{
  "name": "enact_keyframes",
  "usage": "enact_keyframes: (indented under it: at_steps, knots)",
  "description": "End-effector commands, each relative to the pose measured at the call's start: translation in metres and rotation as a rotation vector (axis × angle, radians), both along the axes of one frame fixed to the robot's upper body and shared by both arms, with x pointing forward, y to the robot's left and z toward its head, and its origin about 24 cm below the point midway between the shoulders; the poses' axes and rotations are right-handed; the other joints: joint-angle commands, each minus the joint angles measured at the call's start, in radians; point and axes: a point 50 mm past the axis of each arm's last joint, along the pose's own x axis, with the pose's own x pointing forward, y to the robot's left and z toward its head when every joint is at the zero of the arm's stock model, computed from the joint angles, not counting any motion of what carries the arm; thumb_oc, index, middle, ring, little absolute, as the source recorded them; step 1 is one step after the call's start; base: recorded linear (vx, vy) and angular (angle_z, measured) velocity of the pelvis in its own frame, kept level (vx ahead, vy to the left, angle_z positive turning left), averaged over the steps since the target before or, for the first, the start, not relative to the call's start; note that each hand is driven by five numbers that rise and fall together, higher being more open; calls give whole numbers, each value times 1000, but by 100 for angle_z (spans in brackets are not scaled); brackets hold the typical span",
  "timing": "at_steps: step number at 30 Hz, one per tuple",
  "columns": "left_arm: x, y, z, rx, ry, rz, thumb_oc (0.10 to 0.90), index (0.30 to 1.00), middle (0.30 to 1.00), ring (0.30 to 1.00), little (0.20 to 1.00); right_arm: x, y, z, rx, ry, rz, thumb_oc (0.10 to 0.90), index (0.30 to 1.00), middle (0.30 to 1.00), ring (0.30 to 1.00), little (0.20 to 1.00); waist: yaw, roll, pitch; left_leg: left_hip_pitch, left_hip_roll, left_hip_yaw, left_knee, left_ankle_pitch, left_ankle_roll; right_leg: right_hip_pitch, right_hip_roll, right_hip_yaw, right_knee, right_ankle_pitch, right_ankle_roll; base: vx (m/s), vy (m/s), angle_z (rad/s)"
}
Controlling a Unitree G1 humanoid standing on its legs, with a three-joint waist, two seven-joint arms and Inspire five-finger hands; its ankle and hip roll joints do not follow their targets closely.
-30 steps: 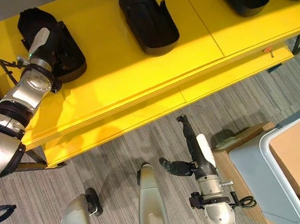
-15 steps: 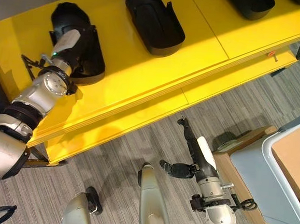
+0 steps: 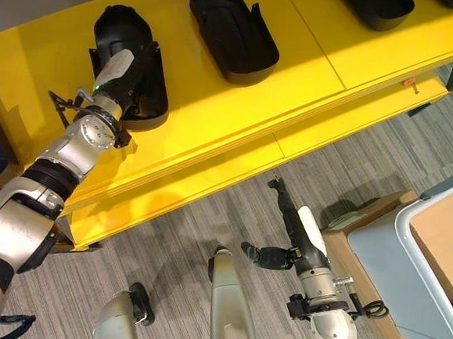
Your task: Move parts from the plastic box to the shelf.
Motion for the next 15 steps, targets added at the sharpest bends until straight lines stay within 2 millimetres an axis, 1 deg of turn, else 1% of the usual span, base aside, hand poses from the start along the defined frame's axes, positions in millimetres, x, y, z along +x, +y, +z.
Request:
enact_keyframes:
  at_steps: [1, 2, 3, 6, 7, 9, 12, 15]
  knots:
    - [-2, 26, -38, -272, 112, 129, 900, 1000, 1000, 1000, 1000, -1, 8, 47, 40, -254, 56, 900, 1000, 1000, 1000, 1000, -38, -46, -42, -16, 68, -73, -1, 56, -15, 46, -97, 64, -83, 70, 103, 0, 0, 0]
    - [-2, 26, -38, -272, 112, 129, 900, 1000, 1000, 1000, 1000, -1, 8, 47, 39, -254, 56, 900, 1000, 1000, 1000, 1000, -38, -46, -42, -16, 68, -73, -1, 56, -15, 45, -97, 64, -83, 69, 103, -8, 0, -3]
    - [-3, 31, -43, -401, 113, 172, 900, 1000, 1000, 1000, 1000, -1, 10, 46, 43, -253, 54, 900, 1000, 1000, 1000, 1000, -39, -48, -44, -17, 70, -70, 6, 54, -16, 45, -97, 64, -80, 70, 103, -7, -3, -3]
    - [-3, 34, -46, -587, 105, 199, 900, 1000, 1000, 1000, 1000, 0, 11, 46, 44, -255, 58, 900, 1000, 1000, 1000, 1000, -39, -49, -45, -18, 71, -71, 9, 53, -18, 46, -97, 65, -80, 70, 103, -3, -1, -1]
    - [-3, 33, -47, -620, 100, 205, 900, 1000, 1000, 1000, 1000, 0, 11, 46, 42, -257, 55, 900, 1000, 1000, 1000, 1000, -39, -51, -45, -20, 71, -71, 14, 52, -18, 45, -97, 65, -77, 70, 102, 0, 0, 0]
    - [-3, 33, -46, -600, 95, 207, 900, 1000, 1000, 1000, 1000, 1, 12, 48, 40, -265, 54, 900, 1000, 1000, 1000, 1000, -39, -51, -45, -22, 70, -73, 16, 53, -19, 43, -96, 65, -75, 71, 102, 0, 0, 0]
    - [-4, 31, -50, -654, 93, 211, 900, 1000, 1000, 1000, 1000, 2, 12, 50, 37, -274, 51, 900, 1000, 1000, 1000, 1000, -37, -53, -44, -22, 70, -74, 18, 52, -18, 47, -97, 65, -76, 72, 101, 0, 0, 0]
    - [-3, 25, -49, -657, 84, 213, 900, 1000, 1000, 1000, 1000, 3, 12, 51, 27, -284, 50, 900, 1000, 1000, 1000, 1000, -36, -55, -43, -22, 70, -76, 17, 52, -19, 49, -98, 64, -77, 72, 101, 0, 0, 0]
